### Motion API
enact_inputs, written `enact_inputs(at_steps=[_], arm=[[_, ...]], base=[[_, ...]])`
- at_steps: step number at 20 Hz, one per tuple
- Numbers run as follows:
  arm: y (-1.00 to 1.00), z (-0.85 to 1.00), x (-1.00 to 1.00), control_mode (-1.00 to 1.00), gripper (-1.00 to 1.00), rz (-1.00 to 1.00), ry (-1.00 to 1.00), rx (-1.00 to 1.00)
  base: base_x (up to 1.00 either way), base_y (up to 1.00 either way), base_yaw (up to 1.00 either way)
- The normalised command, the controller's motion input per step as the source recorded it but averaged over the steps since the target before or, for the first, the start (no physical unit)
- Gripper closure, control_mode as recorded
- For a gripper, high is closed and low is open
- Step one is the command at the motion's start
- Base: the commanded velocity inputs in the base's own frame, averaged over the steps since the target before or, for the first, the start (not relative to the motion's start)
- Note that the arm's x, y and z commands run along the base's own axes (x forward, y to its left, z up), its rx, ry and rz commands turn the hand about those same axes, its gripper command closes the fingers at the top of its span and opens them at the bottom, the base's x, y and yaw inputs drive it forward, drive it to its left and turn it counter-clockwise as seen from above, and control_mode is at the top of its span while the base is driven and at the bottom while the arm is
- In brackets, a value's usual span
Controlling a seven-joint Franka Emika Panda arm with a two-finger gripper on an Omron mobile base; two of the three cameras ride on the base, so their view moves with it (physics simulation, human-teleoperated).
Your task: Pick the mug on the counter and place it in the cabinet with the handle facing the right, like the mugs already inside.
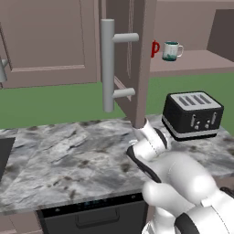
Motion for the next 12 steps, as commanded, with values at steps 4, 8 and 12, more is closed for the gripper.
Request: enact_inputs(at_steps=[4, 8, 12], arm=[[0.0, -0.41, 0.0, -1.0, -1.0, 0.0, -0.01, 0.0], [0.0, -0.36, 0.0, -1.0, -1.0, 0.0, -0.02, 0.0], [0.0, -0.29, 0.02, -1.0, -1.0, 0.0, -0.03, 0.0]], base=[[0.0, 0.0, 0.0], [0.0, 0.0, 0.0], [0.0, 0.0, 0.0]])
